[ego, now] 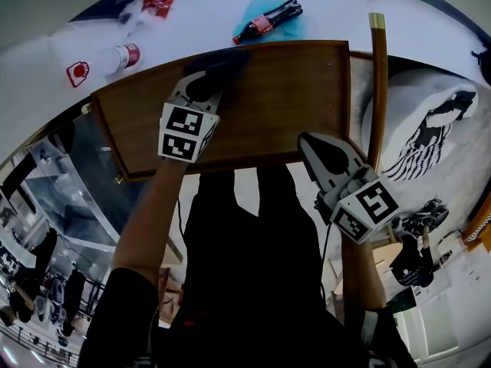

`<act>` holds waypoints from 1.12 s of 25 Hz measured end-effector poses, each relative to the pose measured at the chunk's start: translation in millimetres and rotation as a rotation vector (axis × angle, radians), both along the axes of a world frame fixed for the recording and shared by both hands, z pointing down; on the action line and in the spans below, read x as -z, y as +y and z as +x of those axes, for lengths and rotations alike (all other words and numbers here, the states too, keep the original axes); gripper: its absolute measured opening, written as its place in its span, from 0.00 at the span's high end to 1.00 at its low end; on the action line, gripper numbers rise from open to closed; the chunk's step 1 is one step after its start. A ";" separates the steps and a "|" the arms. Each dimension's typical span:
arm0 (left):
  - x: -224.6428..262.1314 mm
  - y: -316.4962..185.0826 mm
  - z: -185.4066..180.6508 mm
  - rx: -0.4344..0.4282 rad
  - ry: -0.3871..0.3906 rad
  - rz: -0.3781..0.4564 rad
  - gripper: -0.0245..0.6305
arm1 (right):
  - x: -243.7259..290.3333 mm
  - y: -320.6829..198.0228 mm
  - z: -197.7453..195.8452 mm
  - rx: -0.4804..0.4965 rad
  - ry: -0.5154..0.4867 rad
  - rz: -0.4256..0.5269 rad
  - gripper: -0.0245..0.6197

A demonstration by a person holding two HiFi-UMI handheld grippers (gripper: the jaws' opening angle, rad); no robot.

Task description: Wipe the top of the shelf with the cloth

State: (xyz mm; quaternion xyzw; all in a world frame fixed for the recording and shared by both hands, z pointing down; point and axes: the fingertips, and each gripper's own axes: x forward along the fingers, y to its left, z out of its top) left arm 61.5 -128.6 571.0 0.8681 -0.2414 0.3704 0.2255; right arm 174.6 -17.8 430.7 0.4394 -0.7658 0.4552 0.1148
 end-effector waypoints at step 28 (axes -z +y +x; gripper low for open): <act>2.4 26.4 112.0 -0.113 0.052 -0.018 0.88 | 0.4 26.4 49.0 -0.052 -0.013 0.008 0.95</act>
